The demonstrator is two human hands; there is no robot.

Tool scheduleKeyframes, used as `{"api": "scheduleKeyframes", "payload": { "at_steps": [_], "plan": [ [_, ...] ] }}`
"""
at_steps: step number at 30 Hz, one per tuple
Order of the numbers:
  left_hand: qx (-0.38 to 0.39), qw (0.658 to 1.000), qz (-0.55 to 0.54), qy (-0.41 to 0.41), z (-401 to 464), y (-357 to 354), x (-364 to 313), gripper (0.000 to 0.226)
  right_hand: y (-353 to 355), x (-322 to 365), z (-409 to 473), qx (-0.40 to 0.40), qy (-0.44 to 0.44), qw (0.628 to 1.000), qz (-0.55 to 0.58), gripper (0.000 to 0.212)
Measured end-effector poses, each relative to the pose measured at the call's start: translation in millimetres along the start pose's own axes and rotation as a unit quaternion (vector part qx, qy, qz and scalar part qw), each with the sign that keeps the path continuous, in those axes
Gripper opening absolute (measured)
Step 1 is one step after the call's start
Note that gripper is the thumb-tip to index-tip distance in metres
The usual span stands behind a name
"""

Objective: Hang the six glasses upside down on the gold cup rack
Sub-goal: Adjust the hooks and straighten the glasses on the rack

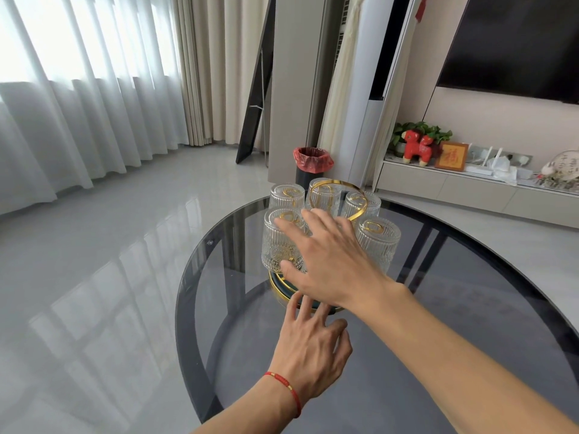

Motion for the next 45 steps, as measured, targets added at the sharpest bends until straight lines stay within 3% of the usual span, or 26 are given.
{"api": "scheduleKeyframes", "payload": {
  "at_steps": [12,22,27,45],
  "plan": [
    [0.01,1.0,0.01,0.002,0.9,-1.1,-0.2,0.024,-1.4,-1.6,-9.0,0.007,-0.01,1.0,0.023,0.089],
    [0.043,0.999,0.033,0.007,0.4,-11.4,1.8,0.035,29.4,-63.5,-55.6,-0.156,-0.104,0.976,0.108,0.064],
    [0.047,0.998,0.033,0.012,1.5,-11.2,2.1,0.036,16.5,-50.9,-54.5,-0.117,-0.067,0.985,0.111,0.058],
    [0.035,0.998,0.043,0.007,-0.4,-10.6,1.6,0.035,16.7,-30.5,-75.9,-0.12,-0.025,0.989,0.08,0.059]
  ]
}}
Point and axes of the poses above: each hand's wrist, its own z-axis towards the middle knuckle, its own y-axis out of the back of the hand, x = y × z, the point moved 10 cm from there along z, towards the middle knuckle, and after that the axes turned 15 degrees about y, right-handed, at the moved point
